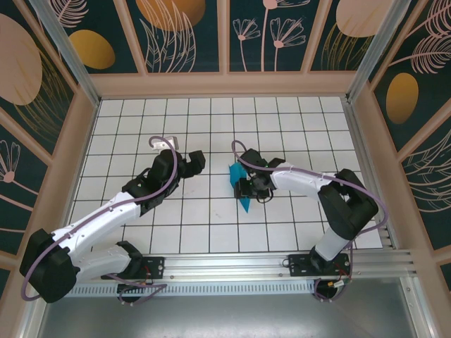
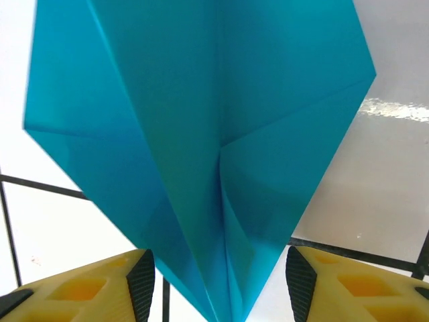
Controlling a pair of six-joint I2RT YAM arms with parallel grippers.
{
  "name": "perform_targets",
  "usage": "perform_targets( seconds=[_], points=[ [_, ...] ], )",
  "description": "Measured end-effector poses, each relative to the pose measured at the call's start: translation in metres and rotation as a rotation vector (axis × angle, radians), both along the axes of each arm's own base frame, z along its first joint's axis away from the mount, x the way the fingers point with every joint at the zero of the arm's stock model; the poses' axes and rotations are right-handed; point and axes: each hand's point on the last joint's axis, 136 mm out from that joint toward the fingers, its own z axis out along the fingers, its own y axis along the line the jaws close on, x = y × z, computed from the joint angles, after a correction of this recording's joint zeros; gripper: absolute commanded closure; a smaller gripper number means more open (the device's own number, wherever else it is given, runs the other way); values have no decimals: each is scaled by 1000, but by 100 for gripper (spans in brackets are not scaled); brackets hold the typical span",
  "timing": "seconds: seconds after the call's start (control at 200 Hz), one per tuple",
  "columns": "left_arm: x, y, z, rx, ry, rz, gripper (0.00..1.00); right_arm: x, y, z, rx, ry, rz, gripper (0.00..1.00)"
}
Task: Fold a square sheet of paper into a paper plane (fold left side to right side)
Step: Move the paper plane to the center of the table.
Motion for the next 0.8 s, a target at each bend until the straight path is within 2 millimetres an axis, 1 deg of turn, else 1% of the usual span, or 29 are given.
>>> perform_targets(
  seconds=[0.045, 0.16, 0.335, 0.39, 0.505, 0.545, 0.596, 0.701, 0.801],
  points=[
    [0, 0, 0, 0, 0, 0, 1, -1, 2, -3, -7, 5, 6, 46],
    [0, 0, 0, 0, 0, 0, 1, -3, 6, -6, -13, 10, 18, 54],
    [0, 0, 0, 0, 0, 0, 1, 3, 8, -5, -23, -4, 13, 68],
    [0, 0, 0, 0, 0, 0, 1, 4, 8, -5, -25, -10, 12, 71],
    [0, 0, 0, 0, 0, 0, 2, 6, 8, -5, -30, -15, 10, 81],
    [0, 0, 0, 0, 0, 0, 2, 7, 8, -5, -33, -17, 11, 87],
    [0, 0, 0, 0, 0, 0, 2, 9, 8, -6, -39, -21, 7, 91],
    [0, 0, 0, 1, -1, 1, 1, 12, 9, -2, -44, -29, 5, 93],
    [0, 2, 3, 0, -11, 11, 1, 21, 12, 9, -48, -53, 2, 94]
  ],
)
